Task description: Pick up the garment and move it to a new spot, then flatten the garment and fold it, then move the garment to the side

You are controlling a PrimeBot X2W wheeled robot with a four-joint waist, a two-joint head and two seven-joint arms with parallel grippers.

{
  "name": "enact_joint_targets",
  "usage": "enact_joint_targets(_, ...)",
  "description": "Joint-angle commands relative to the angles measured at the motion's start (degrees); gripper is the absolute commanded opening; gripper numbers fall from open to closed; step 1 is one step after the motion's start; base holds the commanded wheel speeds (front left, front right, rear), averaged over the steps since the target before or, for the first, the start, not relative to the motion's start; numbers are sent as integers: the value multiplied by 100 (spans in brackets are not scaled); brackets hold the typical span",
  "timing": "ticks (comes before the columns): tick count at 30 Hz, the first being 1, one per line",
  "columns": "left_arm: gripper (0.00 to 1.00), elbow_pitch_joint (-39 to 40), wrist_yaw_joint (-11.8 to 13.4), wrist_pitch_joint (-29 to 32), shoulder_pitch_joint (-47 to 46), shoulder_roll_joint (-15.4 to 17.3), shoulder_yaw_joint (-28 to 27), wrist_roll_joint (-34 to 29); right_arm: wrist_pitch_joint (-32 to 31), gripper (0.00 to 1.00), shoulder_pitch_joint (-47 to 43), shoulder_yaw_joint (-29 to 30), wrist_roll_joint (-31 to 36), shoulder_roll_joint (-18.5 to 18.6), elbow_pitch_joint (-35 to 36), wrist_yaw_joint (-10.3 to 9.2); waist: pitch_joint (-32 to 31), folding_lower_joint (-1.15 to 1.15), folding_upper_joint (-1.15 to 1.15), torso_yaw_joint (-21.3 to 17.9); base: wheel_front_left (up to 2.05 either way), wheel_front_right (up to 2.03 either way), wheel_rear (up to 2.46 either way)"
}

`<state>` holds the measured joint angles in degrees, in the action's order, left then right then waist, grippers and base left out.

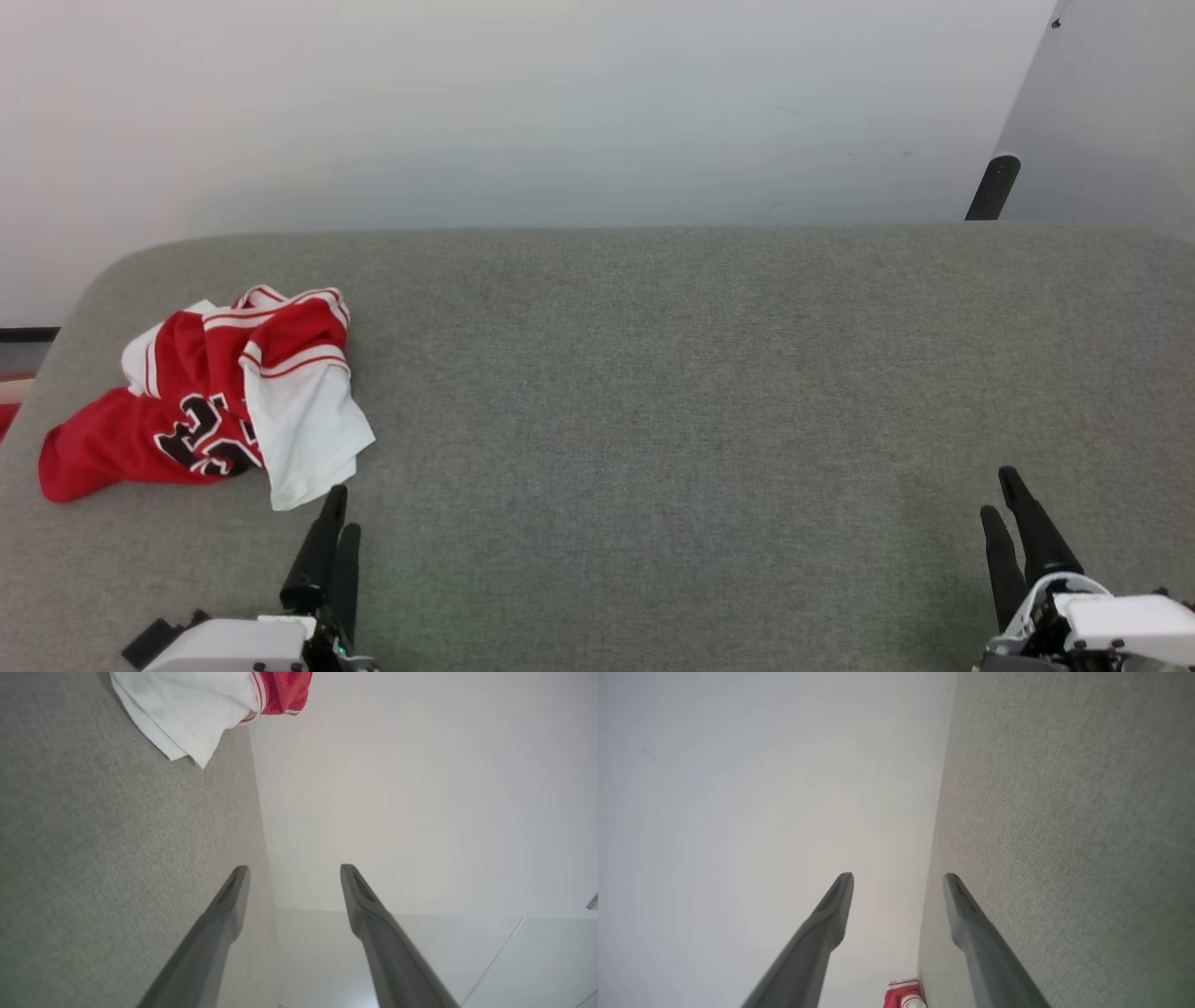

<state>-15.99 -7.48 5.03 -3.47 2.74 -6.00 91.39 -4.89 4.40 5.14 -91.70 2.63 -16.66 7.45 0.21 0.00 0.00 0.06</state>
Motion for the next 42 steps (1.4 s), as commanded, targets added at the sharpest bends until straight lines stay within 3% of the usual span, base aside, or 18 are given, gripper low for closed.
enact_joint_targets(1,100,119,0,-55,-152,87,18,-122,64,100,242,-57,82,48,81,0,1,0,0,2,0,0,0)
enact_joint_targets(11,100,124,0,-377,-176,329,195,-894,362,100,432,-319,820,168,-19,1,4,0,0,9,0,0,0)
enact_joint_targets(42,100,269,-1,-1038,-32,428,313,-4407,1025,100,612,-626,4392,317,6,2,11,0,0,-8,0,0,0)
